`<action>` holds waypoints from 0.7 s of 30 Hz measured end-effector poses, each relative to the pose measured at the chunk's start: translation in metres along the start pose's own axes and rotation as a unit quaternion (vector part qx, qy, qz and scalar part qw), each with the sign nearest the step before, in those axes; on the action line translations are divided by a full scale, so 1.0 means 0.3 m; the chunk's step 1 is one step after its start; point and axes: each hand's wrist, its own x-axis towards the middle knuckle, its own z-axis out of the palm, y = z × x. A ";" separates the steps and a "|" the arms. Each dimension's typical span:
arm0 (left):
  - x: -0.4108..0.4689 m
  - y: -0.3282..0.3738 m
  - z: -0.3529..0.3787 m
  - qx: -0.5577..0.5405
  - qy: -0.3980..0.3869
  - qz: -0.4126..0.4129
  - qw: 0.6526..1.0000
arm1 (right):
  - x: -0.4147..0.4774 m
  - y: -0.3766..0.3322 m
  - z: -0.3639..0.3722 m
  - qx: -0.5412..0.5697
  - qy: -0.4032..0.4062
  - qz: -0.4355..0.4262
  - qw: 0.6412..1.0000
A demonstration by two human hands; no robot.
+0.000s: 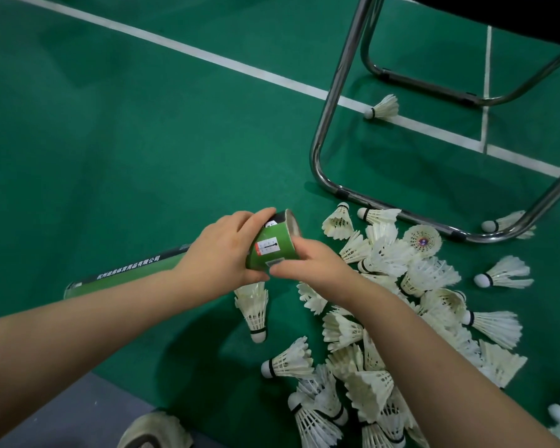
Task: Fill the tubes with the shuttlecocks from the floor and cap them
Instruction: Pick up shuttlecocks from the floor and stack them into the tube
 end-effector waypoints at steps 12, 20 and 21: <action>0.104 -0.010 0.003 0.027 -0.043 -0.013 0.999 | 0.097 0.061 -0.172 0.032 0.314 0.088 0.945; 0.203 -0.006 0.042 0.033 -0.077 -0.016 0.996 | 0.222 0.252 -0.245 0.092 0.263 0.233 0.931; 0.220 -0.007 0.046 0.033 -0.076 -0.015 0.996 | 0.237 0.263 -0.246 0.117 0.267 0.233 0.928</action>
